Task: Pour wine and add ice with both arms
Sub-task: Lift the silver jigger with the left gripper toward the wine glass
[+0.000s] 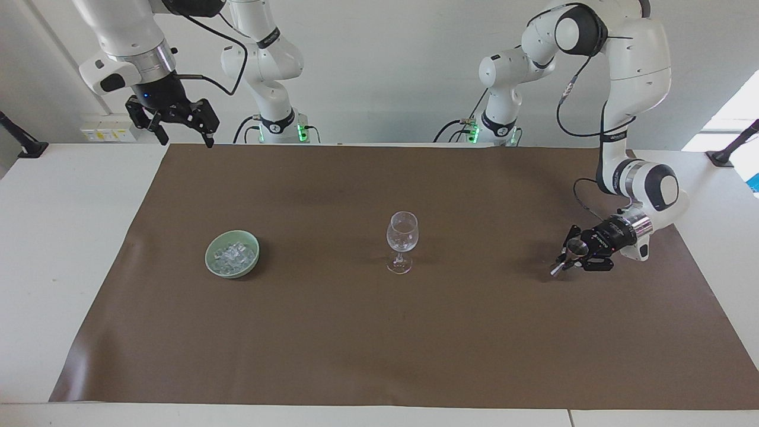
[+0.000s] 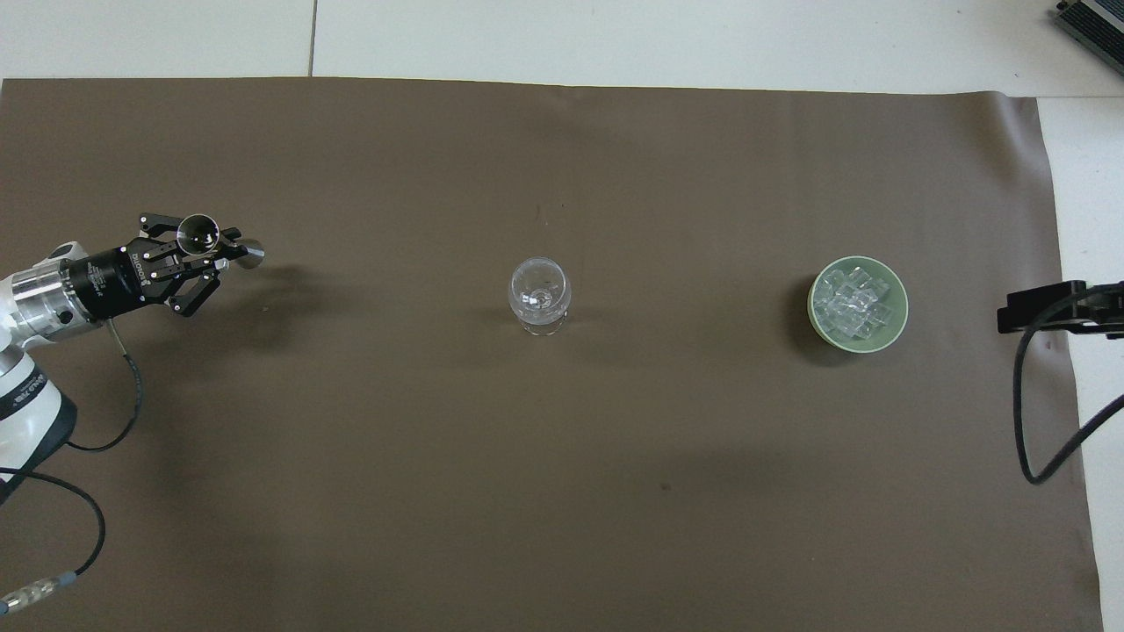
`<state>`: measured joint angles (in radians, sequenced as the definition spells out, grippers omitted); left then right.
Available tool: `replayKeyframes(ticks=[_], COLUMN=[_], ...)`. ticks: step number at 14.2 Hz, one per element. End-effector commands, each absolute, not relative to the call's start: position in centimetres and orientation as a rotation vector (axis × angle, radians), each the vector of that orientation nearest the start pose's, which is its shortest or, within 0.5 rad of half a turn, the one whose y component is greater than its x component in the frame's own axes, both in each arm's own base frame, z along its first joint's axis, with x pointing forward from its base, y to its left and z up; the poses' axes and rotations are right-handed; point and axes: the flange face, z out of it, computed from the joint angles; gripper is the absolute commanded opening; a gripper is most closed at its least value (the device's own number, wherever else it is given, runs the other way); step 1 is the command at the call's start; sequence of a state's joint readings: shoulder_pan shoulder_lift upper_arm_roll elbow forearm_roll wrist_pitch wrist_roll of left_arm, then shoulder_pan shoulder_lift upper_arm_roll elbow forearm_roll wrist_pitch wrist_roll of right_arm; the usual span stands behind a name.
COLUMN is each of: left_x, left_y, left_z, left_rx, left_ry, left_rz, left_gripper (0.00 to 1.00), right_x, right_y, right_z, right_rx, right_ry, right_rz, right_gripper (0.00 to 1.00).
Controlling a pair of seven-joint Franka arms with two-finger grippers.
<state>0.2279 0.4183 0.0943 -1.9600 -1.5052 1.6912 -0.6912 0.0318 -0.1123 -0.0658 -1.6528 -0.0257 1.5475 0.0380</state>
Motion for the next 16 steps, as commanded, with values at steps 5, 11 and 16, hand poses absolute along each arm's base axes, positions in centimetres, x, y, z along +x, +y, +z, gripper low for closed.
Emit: replayKeyframes(ticks=[5,11,16], left_x=[60.9,61.4,61.5], left_y=[5.3,-3.0,-8.2], left_z=[33.7,39.4,41.8], left_rx=[1.081,1.145,1.132], left_ry=[1.484,1.507,1.567], left_rz=[-0.909,-0.894,-0.861], left_gripper=[0.00,0.00,0.00], right_x=[50.7,50.7,50.7], right_y=[-2.3,-2.3,-2.3], right_z=[64.5,64.5,64.5], right_rx=[-3.142,-3.142,-3.142], right_ry=[0.082,0.079,0.079], right_rz=[-0.004,-0.004,-0.004], right_gripper=[1.00,1.00,1.00])
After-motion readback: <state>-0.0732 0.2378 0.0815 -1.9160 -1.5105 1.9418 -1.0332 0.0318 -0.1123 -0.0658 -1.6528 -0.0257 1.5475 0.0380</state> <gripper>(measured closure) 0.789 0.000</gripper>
